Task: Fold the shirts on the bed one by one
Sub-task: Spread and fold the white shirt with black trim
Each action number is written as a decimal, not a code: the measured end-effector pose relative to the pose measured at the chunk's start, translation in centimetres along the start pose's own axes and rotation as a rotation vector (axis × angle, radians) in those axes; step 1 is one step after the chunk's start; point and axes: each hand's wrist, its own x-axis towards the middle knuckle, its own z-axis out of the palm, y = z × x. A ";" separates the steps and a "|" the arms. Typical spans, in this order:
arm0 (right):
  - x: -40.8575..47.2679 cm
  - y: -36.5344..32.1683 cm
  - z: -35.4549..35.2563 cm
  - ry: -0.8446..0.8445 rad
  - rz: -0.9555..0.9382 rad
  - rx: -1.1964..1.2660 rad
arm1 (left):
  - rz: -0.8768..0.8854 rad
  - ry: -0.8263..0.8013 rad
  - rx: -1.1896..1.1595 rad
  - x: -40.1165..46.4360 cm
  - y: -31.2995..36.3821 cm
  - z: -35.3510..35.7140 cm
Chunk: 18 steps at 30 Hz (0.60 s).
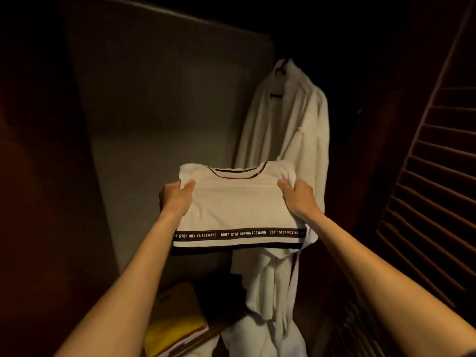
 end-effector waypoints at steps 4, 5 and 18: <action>3.7 2.2 5.8 -0.055 -0.023 0.026 | -0.053 0.051 0.019 2.8 -4.6 0.2; 4.3 2.9 7.4 -0.074 -0.019 0.027 | -0.070 0.059 0.038 3.4 -6.0 0.1; 4.4 18.6 29.5 -0.458 0.082 0.101 | -0.359 0.172 0.267 3.5 -28.8 2.0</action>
